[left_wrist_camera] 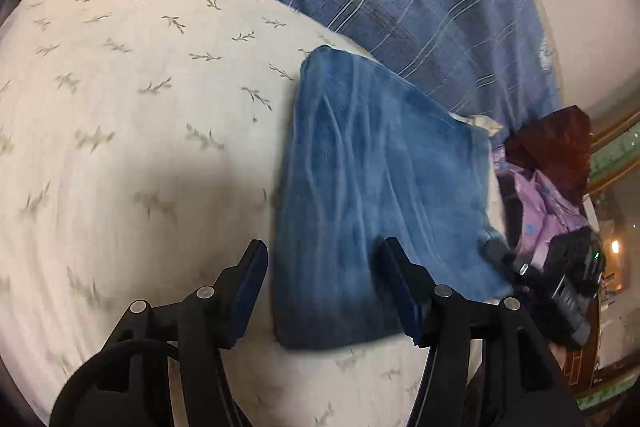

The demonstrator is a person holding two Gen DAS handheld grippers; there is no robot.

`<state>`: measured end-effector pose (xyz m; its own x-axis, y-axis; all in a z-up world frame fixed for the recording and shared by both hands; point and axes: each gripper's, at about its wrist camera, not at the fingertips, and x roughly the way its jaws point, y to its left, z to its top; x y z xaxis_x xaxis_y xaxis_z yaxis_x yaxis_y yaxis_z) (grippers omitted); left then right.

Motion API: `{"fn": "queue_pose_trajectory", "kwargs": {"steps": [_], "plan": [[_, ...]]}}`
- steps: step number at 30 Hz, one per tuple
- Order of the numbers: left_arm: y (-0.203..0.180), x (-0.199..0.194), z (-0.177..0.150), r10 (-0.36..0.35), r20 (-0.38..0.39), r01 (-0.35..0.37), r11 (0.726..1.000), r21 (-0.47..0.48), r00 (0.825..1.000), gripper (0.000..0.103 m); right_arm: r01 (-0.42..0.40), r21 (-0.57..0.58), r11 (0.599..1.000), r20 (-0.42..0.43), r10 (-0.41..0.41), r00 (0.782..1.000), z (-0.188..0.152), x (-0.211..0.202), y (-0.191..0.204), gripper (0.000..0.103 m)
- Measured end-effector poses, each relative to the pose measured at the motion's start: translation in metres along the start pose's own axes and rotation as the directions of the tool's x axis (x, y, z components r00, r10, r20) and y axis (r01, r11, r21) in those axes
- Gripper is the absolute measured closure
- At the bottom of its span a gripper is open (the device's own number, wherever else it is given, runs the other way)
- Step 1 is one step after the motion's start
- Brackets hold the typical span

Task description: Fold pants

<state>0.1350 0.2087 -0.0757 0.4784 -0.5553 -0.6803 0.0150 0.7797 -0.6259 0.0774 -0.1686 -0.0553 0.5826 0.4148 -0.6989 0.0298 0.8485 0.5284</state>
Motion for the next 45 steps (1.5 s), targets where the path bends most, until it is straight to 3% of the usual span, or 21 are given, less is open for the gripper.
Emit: {"fn": "queue_pose_trajectory", "kwargs": {"steps": [3,6,8,10,12,13,15,17,19,22,25,27,28,30,32,33,36,37,40,43,45], "plan": [[-0.002,-0.004,-0.008,0.003,0.017,-0.004,1.0,0.023,1.0,0.048,0.077,-0.017,0.997,0.015,-0.077,0.997,-0.022,-0.003,0.001,0.027],[0.001,-0.006,-0.008,-0.011,0.03,0.011,1.0,0.003,0.999,0.059,0.021,0.003,1.0,0.002,-0.021,1.0,-0.022,-0.002,-0.005,0.044],[0.003,-0.012,-0.013,-0.041,0.043,0.041,0.999,0.007,0.998,0.08,0.03,0.004,1.0,-0.007,-0.03,1.0,-0.023,-0.001,-0.003,0.048],[0.0,-0.019,-0.016,-0.091,0.058,0.09,0.996,0.016,0.994,0.084,0.061,-0.032,0.998,0.003,-0.061,0.998,-0.027,-0.004,0.004,0.056],[0.0,-0.02,-0.019,-0.072,0.07,0.07,0.997,0.032,0.995,0.082,0.069,-0.043,0.997,0.009,-0.069,0.998,-0.031,-0.002,0.002,0.056],[0.001,-0.019,-0.021,-0.043,0.076,0.041,0.999,0.031,0.996,0.075,0.063,-0.042,0.997,0.01,-0.062,0.998,-0.032,-0.002,0.0,0.054],[0.006,-0.022,-0.025,0.002,0.078,-0.003,1.0,0.017,0.997,0.059,0.025,-0.017,1.0,0.022,-0.025,0.999,-0.032,-0.007,0.0,0.044],[0.011,-0.035,-0.031,0.019,0.077,-0.02,1.0,0.003,0.997,0.053,-0.001,-0.011,1.0,0.057,0.002,0.998,-0.036,-0.023,0.003,0.038],[0.014,-0.055,-0.044,0.061,0.107,-0.062,0.998,0.007,0.992,0.049,0.018,-0.033,0.999,0.089,-0.015,0.996,-0.044,-0.035,0.007,0.023],[0.014,-0.071,-0.069,0.148,0.137,-0.153,0.988,0.023,0.979,0.048,0.094,-0.094,0.991,0.114,-0.083,0.99,-0.061,-0.047,0.016,0.022],[-0.007,-0.058,-0.085,0.224,0.112,-0.237,0.963,0.129,0.968,0.049,0.184,-0.169,0.968,0.083,-0.172,0.982,-0.069,-0.033,0.027,0.022],[-0.025,-0.048,-0.087,0.265,0.137,-0.289,0.937,0.197,0.954,0.049,0.302,-0.237,0.923,0.1,-0.286,0.953,-0.069,-0.018,0.036,0.022],[-0.032,-0.043,-0.086,0.276,0.155,-0.305,0.927,0.218,0.949,0.049,0.348,-0.267,0.899,0.109,-0.33,0.938,-0.07,-0.011,0.039,0.024],[-0.039,-0.036,-0.079,0.291,0.182,-0.328,0.918,0.223,0.939,0.054,0.424,-0.332,0.842,0.131,-0.404,0.905,-0.07,0.004,0.045,0.037],[-0.044,-0.027,-0.074,0.3,0.195,-0.341,0.91,0.237,0.934,0.075,0.43,-0.343,0.835,0.137,-0.409,0.902,-0.07,0.008,0.044,0.046],[-0.044,-0.022,-0.071,0.298,0.18,-0.335,0.912,0.236,0.938,0.085,0.419,-0.338,0.843,0.145,-0.394,0.908,-0.069,0.007,0.044,0.056],[-0.044,-0.016,-0.072,0.258,0.184,-0.295,0.931,0.216,0.948,0.095,0.422,-0.335,0.842,0.152,-0.394,0.906,-0.068,0.005,0.046,0.085],[-0.047,-0.023,-0.073,0.231,0.199,-0.274,0.935,0.225,0.952,0.097,0.42,-0.332,0.844,0.155,-0.391,0.907,-0.067,0.003,0.048,0.088],[-0.051,-0.042,-0.076,0.164,0.231,-0.215,0.953,0.213,0.959,0.1,0.33,-0.28,0.901,0.178,-0.289,0.941,-0.064,-0.02,0.047,0.09],[-0.037,-0.02,-0.078,0.246,0.174,-0.28,0.937,0.209,0.953,0.1,0.325,-0.262,0.909,0.138,-0.298,0.945,-0.062,-0.01,0.039,0.09],[-0.033,-0.015,-0.08,0.257,0.173,-0.289,0.936,0.201,0.951,0.099,0.33,-0.244,0.912,0.102,-0.314,0.944,-0.063,-0.003,0.032,0.089]]}}
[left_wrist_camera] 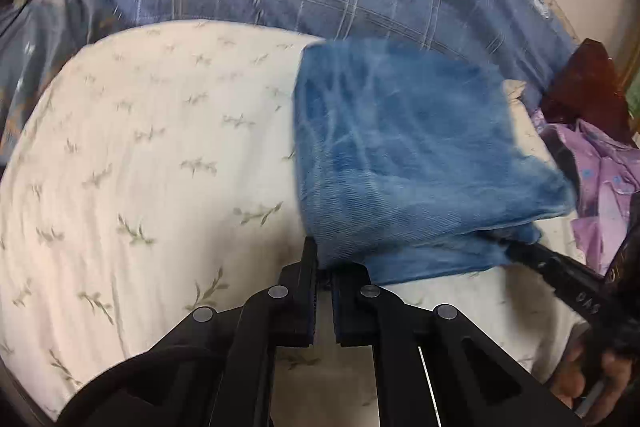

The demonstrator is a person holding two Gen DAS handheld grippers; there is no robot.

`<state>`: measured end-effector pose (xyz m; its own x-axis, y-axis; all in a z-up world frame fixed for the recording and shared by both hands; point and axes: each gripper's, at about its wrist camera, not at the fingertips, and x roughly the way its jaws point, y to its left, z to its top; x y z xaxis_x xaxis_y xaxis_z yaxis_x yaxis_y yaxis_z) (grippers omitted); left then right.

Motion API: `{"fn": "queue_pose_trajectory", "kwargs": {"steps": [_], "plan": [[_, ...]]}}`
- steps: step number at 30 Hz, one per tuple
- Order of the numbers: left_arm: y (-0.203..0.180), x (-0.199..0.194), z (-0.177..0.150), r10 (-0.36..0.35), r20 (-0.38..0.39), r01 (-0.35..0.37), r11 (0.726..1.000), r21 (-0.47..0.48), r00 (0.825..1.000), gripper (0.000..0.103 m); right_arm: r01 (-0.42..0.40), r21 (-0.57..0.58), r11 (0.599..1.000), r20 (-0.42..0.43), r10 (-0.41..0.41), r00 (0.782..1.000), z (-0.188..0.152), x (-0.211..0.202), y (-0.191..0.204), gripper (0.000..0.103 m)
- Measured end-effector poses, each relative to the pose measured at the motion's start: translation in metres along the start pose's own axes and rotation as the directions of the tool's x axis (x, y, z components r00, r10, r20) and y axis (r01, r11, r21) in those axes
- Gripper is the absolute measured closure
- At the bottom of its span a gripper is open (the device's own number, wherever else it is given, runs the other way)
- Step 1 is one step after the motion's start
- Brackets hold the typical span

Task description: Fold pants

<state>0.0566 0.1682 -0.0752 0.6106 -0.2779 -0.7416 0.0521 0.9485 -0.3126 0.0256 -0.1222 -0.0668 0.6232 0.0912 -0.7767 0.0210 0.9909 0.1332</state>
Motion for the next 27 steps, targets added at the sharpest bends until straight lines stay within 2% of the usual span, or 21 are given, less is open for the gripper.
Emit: {"fn": "queue_pose_trajectory", "kwargs": {"steps": [3,5,7,8,10,12,14,16,19,21,23,24,27], "plan": [[-0.009,-0.011,0.0,0.003,0.021,-0.004,0.999,0.035,1.0,0.095,-0.028,0.019,0.999,0.022,0.027,0.999,0.001,-0.008,-0.002,0.082],[-0.008,-0.015,-0.005,0.011,0.007,-0.011,0.999,0.043,1.0,0.085,-0.039,0.033,0.999,0.011,0.039,0.999,0.0,-0.009,-0.004,0.076],[-0.003,-0.02,-0.009,0.023,-0.006,-0.023,0.999,0.032,1.0,0.078,-0.05,0.046,0.998,-0.007,0.05,0.999,-0.003,-0.009,-0.007,0.059],[-0.002,-0.025,-0.008,0.028,-0.001,-0.028,0.999,0.023,1.0,0.075,-0.055,0.051,0.997,-0.004,0.055,0.998,-0.005,-0.013,-0.008,0.056],[-0.001,-0.031,-0.005,0.025,0.009,-0.025,1.0,0.009,1.0,0.072,-0.062,0.05,0.997,0.023,0.061,0.998,-0.006,-0.025,-0.009,0.044],[0.001,-0.04,-0.002,-0.004,0.02,0.004,1.0,0.005,1.0,0.07,-0.086,0.064,0.994,0.067,0.082,0.994,-0.006,-0.039,-0.012,0.039],[0.0,-0.047,0.0,-0.028,0.046,0.027,1.0,0.012,0.999,0.065,-0.143,0.084,0.986,0.124,0.132,0.984,-0.003,-0.05,-0.016,0.039],[0.001,-0.055,0.003,-0.066,0.074,0.066,0.998,-0.001,0.995,0.06,-0.221,0.113,0.969,0.175,0.2,0.964,0.006,-0.058,-0.019,0.031],[0.01,-0.059,0.007,-0.106,0.094,0.112,0.992,-0.053,0.99,0.051,-0.28,0.148,0.948,0.15,0.258,0.954,0.024,-0.047,-0.02,0.03],[0.014,-0.051,0.012,-0.094,0.077,0.099,0.993,-0.071,0.993,0.051,-0.293,0.186,0.938,0.108,0.277,0.955,0.04,-0.029,-0.02,0.032],[0.017,-0.038,0.018,-0.099,0.04,0.102,0.991,-0.084,0.994,0.053,-0.265,0.206,0.942,0.073,0.256,0.964,0.046,-0.013,-0.019,0.057],[0.017,-0.032,0.02,-0.101,0.027,0.103,0.99,-0.091,0.994,0.053,-0.228,0.204,0.952,0.03,0.227,0.974,0.048,-0.003,-0.019,0.076],[0.017,-0.021,0.022,-0.121,0.003,0.12,0.988,-0.093,0.993,0.058,-0.173,0.174,0.969,-0.008,0.177,0.984,0.037,0.007,-0.016,0.078]]}}
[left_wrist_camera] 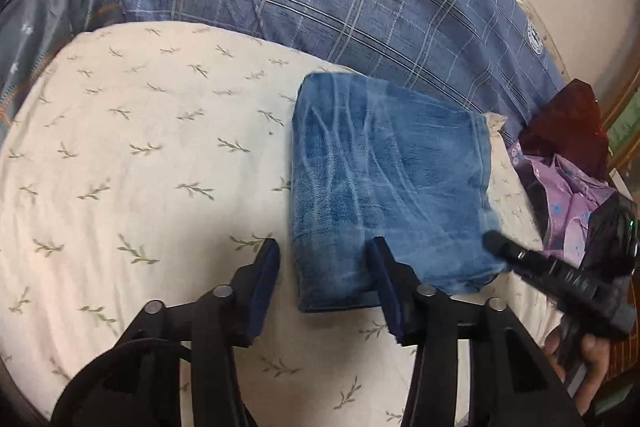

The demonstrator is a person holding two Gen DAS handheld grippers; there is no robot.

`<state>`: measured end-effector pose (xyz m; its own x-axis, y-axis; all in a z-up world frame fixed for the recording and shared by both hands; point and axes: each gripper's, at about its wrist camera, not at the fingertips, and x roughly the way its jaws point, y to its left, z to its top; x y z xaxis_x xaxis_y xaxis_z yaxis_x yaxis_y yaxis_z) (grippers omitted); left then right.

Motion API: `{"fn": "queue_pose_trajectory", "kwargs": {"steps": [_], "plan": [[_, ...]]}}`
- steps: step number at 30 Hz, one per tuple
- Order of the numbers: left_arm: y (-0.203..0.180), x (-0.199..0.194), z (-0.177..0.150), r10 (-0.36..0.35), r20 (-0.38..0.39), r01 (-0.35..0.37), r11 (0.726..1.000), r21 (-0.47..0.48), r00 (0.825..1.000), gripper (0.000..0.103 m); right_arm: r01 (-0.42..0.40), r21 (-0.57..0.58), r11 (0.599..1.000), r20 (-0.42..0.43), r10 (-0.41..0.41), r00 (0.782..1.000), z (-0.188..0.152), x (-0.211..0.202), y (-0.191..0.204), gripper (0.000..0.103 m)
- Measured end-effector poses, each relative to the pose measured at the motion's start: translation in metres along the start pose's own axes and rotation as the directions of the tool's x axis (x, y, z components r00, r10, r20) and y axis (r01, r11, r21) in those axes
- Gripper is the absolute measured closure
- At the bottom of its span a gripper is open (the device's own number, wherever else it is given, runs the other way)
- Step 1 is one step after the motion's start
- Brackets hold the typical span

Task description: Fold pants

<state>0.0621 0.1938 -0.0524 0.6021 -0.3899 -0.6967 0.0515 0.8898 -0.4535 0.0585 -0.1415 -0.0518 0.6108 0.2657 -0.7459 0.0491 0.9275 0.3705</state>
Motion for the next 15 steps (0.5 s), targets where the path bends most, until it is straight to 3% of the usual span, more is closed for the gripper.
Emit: {"fn": "queue_pose_trajectory", "kwargs": {"steps": [5,6,7,9,11,15], "plan": [[-0.004,-0.001,0.013,-0.009,0.007,0.009,1.0,0.004,1.0,0.059,0.018,-0.087,0.996,-0.004,-0.019,1.0,-0.003,-0.003,0.007,0.071],[-0.006,-0.004,0.019,-0.007,0.017,0.007,1.0,0.01,1.0,0.058,0.014,-0.102,0.995,0.003,-0.013,1.0,-0.002,-0.007,0.009,0.063],[-0.007,-0.007,0.026,-0.004,0.025,0.003,1.0,0.021,1.0,0.056,0.006,-0.117,0.993,0.011,-0.004,1.0,-0.001,-0.01,0.011,0.044],[-0.009,-0.008,0.04,0.0,0.028,-0.001,0.999,0.034,1.0,0.052,0.019,-0.167,0.986,0.043,-0.012,0.999,0.007,-0.018,0.02,0.019],[-0.007,-0.002,0.06,-0.007,0.012,0.007,0.999,0.04,1.0,0.049,0.037,-0.208,0.977,0.05,-0.027,0.998,0.017,-0.017,0.027,0.018],[-0.001,0.026,0.093,-0.002,-0.03,0.002,1.0,0.02,1.0,0.046,0.03,-0.232,0.972,-0.02,-0.035,0.999,0.055,0.008,0.036,0.018]]}}
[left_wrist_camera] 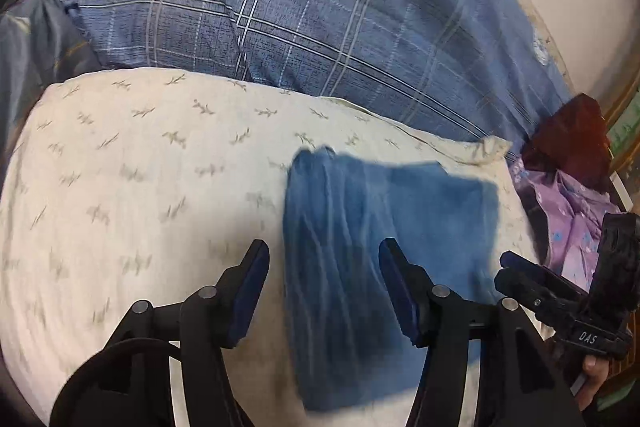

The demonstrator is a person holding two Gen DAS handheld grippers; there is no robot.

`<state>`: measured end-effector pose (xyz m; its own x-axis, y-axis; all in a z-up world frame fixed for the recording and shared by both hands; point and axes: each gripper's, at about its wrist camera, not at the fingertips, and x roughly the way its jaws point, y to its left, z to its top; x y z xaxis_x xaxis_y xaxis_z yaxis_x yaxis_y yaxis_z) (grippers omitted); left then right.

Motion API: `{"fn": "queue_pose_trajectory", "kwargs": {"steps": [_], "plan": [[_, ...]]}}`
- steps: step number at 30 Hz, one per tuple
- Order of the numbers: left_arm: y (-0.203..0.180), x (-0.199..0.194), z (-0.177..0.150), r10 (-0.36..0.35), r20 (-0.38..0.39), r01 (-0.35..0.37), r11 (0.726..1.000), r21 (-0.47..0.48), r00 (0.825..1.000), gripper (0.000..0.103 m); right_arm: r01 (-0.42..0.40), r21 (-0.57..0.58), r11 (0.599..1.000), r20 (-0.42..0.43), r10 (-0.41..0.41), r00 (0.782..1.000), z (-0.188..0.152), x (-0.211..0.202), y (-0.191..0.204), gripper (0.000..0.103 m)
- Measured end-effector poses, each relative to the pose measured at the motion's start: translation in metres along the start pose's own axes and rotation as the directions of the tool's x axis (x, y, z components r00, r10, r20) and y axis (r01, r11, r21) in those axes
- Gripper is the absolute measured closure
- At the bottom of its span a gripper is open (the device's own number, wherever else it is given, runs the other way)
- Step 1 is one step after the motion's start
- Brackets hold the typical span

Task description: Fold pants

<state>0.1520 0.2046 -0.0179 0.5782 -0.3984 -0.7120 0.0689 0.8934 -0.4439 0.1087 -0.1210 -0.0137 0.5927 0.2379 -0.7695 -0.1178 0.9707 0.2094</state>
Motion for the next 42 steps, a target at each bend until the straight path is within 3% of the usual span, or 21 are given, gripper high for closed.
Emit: {"fn": "queue_pose_trajectory", "kwargs": {"steps": [3,5,7,9,10,12,15,18,21,23,24,25,27,30,34,37,42], "plan": [[0.004,0.03,0.025,-0.008,-0.044,0.008,1.0,-0.016,0.999,0.046,-0.025,0.025,0.999,-0.018,0.026,1.0,0.028,0.024,-0.01,0.019],[0.006,0.051,0.035,-0.012,-0.079,0.011,1.0,-0.01,0.997,0.046,-0.031,0.04,0.999,-0.019,0.032,0.999,0.036,0.038,-0.017,0.027],[0.009,0.069,0.035,-0.028,-0.087,0.028,1.0,0.0,0.996,0.048,-0.036,0.036,0.999,-0.019,0.037,0.999,0.034,0.049,-0.021,0.048],[0.016,0.08,0.032,-0.072,-0.079,0.069,0.997,-0.04,0.994,0.056,-0.001,-0.011,1.0,-0.028,0.001,1.0,0.027,0.059,-0.02,0.055],[0.016,0.082,0.032,-0.087,-0.076,0.083,0.995,-0.056,0.993,0.062,0.001,-0.024,1.0,-0.025,-0.002,1.0,0.027,0.059,-0.02,0.069],[0.011,0.08,0.034,-0.097,-0.061,0.094,0.995,-0.038,0.993,0.075,-0.025,-0.007,1.0,-0.025,0.025,0.999,0.031,0.055,-0.025,0.081],[0.0,0.073,0.037,-0.107,-0.024,0.108,0.994,0.032,0.994,0.082,-0.044,0.013,0.999,0.001,0.044,0.999,0.034,0.042,-0.028,0.081],[0.001,0.091,0.032,-0.065,-0.05,0.067,0.997,0.044,0.997,0.081,-0.067,0.074,0.995,-0.053,0.071,0.996,0.028,0.063,-0.045,0.081],[0.003,0.089,0.027,-0.061,-0.028,0.062,0.997,0.036,0.998,0.075,-0.113,0.116,0.987,-0.042,0.118,0.992,0.027,0.064,-0.051,0.08],[0.004,0.079,0.025,-0.058,-0.012,0.059,0.997,0.047,0.998,0.066,-0.127,0.132,0.983,-0.025,0.131,0.991,0.025,0.056,-0.052,0.071],[0.005,0.073,0.022,-0.043,-0.004,0.043,0.998,0.049,0.999,0.063,-0.134,0.14,0.981,-0.015,0.137,0.99,0.023,0.052,-0.052,0.059],[0.007,0.065,0.016,-0.03,0.004,0.03,0.998,0.046,1.0,0.059,-0.139,0.144,0.98,0.007,0.14,0.99,0.02,0.044,-0.052,0.041],[0.011,0.044,-0.004,-0.014,0.029,0.013,0.999,0.044,0.999,0.056,-0.105,0.154,0.982,0.081,0.094,0.992,0.006,0.019,-0.049,0.021],[0.015,0.017,-0.04,0.054,0.05,-0.056,0.998,0.035,0.997,0.048,-0.06,0.153,0.986,0.132,0.04,0.99,-0.029,-0.012,-0.043,0.021],[0.025,-0.013,-0.088,0.107,0.068,-0.105,0.994,-0.037,0.992,0.047,-0.028,0.2,0.979,0.093,0.009,0.996,-0.075,-0.031,-0.036,0.021],[0.017,-0.018,-0.109,0.146,0.054,-0.146,0.989,-0.01,0.988,0.046,-0.037,0.215,0.976,0.062,0.024,0.998,-0.098,-0.036,-0.026,0.021],[-0.009,-0.014,-0.112,0.185,0.047,-0.188,0.978,0.085,0.982,0.046,0.148,0.024,0.989,-0.018,-0.147,0.989,-0.105,-0.015,0.005,0.021]]}}
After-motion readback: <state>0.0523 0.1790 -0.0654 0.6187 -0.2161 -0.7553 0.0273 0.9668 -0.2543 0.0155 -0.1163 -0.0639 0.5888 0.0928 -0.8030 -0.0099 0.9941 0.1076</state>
